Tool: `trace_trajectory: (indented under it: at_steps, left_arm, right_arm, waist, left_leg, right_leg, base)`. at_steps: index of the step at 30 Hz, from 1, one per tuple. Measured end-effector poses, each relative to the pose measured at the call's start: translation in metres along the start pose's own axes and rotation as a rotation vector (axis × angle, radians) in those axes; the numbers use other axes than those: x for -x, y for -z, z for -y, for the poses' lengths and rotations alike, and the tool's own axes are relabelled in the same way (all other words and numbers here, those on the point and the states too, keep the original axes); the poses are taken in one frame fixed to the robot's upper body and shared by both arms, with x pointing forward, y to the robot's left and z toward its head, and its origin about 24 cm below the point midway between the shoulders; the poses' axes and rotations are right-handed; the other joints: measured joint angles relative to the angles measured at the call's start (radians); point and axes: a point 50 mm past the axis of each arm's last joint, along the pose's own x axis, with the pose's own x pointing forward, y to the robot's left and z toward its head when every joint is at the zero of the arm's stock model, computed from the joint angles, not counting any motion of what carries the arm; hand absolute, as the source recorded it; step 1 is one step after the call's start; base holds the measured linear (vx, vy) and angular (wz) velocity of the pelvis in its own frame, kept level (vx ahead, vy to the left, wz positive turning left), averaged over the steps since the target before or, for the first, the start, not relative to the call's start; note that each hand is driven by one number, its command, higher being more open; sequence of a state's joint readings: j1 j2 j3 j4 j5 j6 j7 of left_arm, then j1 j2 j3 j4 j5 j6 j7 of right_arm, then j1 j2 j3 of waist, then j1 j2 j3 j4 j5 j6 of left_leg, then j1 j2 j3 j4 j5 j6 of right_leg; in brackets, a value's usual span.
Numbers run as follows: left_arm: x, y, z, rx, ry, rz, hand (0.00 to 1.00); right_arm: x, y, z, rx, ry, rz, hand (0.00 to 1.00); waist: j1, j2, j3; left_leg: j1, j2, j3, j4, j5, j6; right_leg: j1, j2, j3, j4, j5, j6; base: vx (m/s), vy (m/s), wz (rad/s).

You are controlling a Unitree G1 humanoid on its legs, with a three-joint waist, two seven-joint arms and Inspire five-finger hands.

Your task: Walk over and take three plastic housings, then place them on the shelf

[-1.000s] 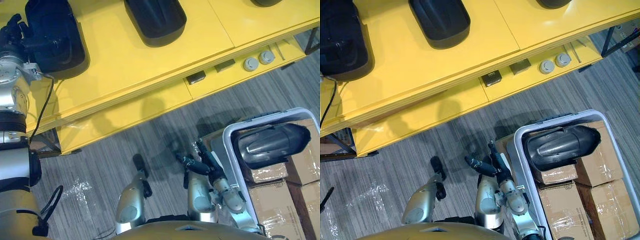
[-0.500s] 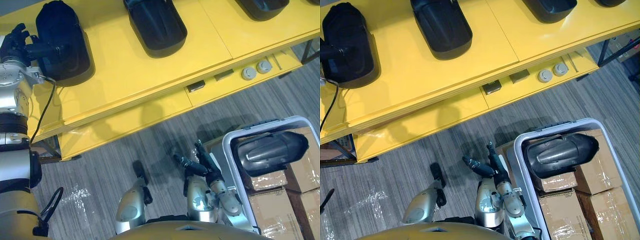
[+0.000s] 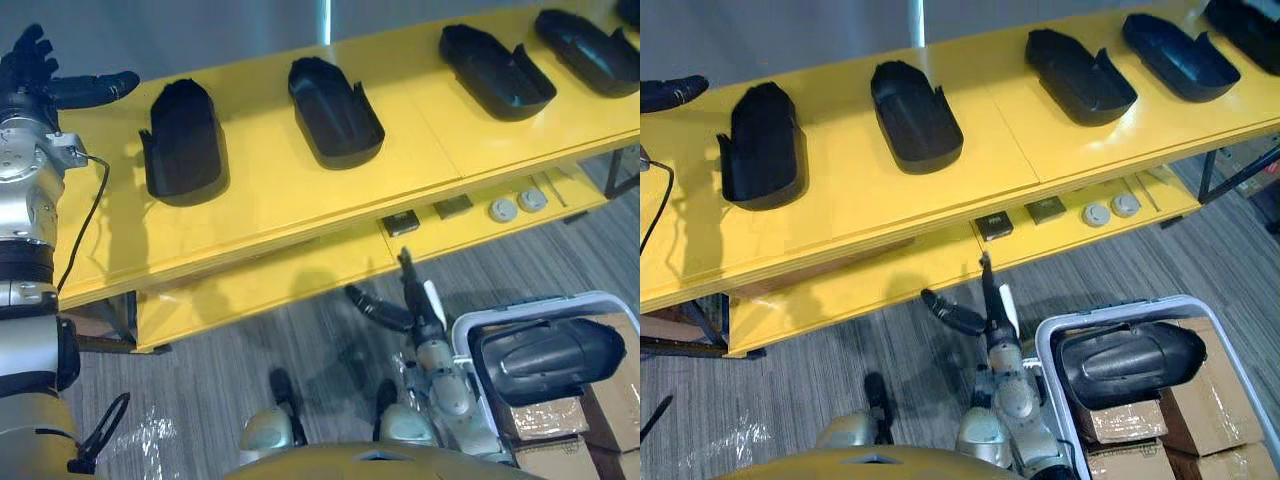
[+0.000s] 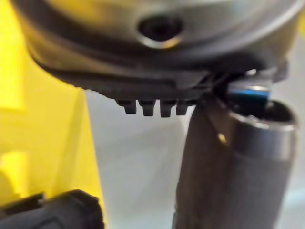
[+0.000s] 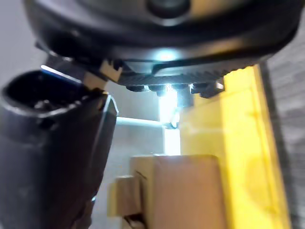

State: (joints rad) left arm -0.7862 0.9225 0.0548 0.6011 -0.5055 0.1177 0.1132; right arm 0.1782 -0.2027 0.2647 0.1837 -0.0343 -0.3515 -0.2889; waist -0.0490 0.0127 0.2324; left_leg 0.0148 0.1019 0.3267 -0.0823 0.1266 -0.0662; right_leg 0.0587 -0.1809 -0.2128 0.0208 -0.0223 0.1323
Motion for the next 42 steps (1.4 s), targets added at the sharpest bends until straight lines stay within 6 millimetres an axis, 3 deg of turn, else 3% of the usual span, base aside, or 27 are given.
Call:
trace_trajectory:
  at_steps: [6, 10, 14, 18, 23, 26, 30, 33, 38, 42]
  left_arm:
    - [0.016, -0.05, 0.015, 0.06, 0.064, 0.282, 1.0]
    - [0.029, -0.061, 0.002, 0.108, 0.039, 0.395, 1.0]
    - [0.055, -0.04, -0.02, 0.132, -0.031, 0.423, 1.0]
    - [0.112, 0.001, -0.018, 0.228, -0.091, 0.421, 1.0]
    - [0.188, 0.083, -0.003, 0.259, -0.191, 0.107, 1.0]
    - [0.209, 0.103, 0.0, 0.271, -0.202, -0.006, 1.0]
    - [0.229, 0.11, 0.01, 0.304, -0.168, -0.061, 1.0]
    - [0.236, 0.109, 0.017, 0.324, -0.117, -0.071, 1.0]
    - [0.238, 0.11, 0.03, 0.362, -0.066, -0.079, 1.0]
    - [0.243, 0.113, 0.048, 0.428, -0.027, -0.111, 1.0]
  right_arm:
    - [-0.023, -0.071, 0.051, 0.078, 0.202, 0.349, 1.0]
    - [-0.033, -0.103, 0.069, 0.111, 0.259, 0.492, 1.0]
    - [-0.034, -0.127, 0.078, 0.137, 0.271, 0.598, 1.0]
    - [-0.032, -0.143, 0.084, 0.131, 0.269, 0.664, 1.0]
    - [-0.047, -0.162, 0.067, 0.035, 0.093, 0.699, 1.0]
    - [-0.056, -0.164, 0.055, 0.019, 0.006, 0.66, 1.0]
    - [-0.079, -0.154, 0.039, 0.013, -0.057, 0.553, 1.0]
    - [-0.095, -0.15, 0.031, -0.012, -0.098, 0.496, 1.0]
    - [-0.118, -0.15, 0.011, -0.034, -0.114, 0.433, 1.0]
    - [-0.14, -0.146, -0.003, -0.071, -0.024, 0.324, 1.0]
  waist:
    - [0.004, 0.001, -0.055]
    - [-0.002, 0.019, -0.101]
    - [0.012, 0.04, -0.141]
    - [0.047, 0.028, -0.159]
    - [0.114, -0.001, -0.179]
    - [0.144, -0.011, -0.179]
    - [0.186, -0.022, -0.167]
    - [0.193, -0.019, -0.16]
    - [0.216, -0.017, -0.137]
    - [0.24, -0.012, -0.122]
  left_leg:
    - [0.029, -0.005, 0.0, -0.001, 0.0, 0.0]
    - [0.029, -0.004, -0.001, -0.002, 0.001, 0.001]
    - [0.029, -0.004, -0.008, -0.002, 0.002, 0.001]
    - [0.029, -0.007, -0.046, -0.003, 0.006, 0.002]
    - [0.014, -0.014, -0.113, -0.007, 0.014, -0.003]
    - [-0.011, -0.021, -0.149, -0.007, 0.028, -0.003]
    - [-0.013, -0.029, -0.185, -0.007, 0.039, -0.001]
    - [-0.027, -0.039, -0.213, -0.007, 0.049, 0.002]
    - [-0.027, -0.042, -0.232, -0.007, 0.056, 0.002]
    - [-0.04, -0.047, -0.259, -0.007, 0.063, 0.002]
  right_leg:
    - [0.033, 0.01, 0.001, -0.021, 0.017, 0.0]
    - [0.033, 0.013, 0.001, -0.023, 0.019, 0.0]
    - [0.038, 0.014, -0.004, -0.026, 0.02, 0.001]
    - [0.069, 0.014, -0.044, -0.045, 0.023, 0.003]
    - [0.101, 0.015, -0.114, -0.058, 0.017, -0.001]
    - [0.101, 0.009, -0.158, -0.056, 0.013, -0.009]
    - [0.119, 0.0, -0.196, -0.049, 0.01, -0.007]
    - [0.121, -0.007, -0.227, -0.04, 0.008, -0.005]
    - [0.134, -0.009, -0.253, -0.039, 0.009, -0.004]
    - [0.136, -0.008, -0.28, -0.039, 0.01, -0.006]
  base:
    - [-0.05, 0.005, -0.04]
    - [-0.02, 0.004, -0.01]
    - [0.0, 0.0, 0.04]
    - [-0.01, -0.006, 0.28]
    - [-0.04, -0.008, 0.37]
    - [-0.05, 0.017, 0.41]
    - [-0.04, 0.011, 0.29]
    - [-0.04, 0.029, 0.32]
    - [-0.02, 0.008, 0.13]
    - [-0.01, -0.009, 0.15]
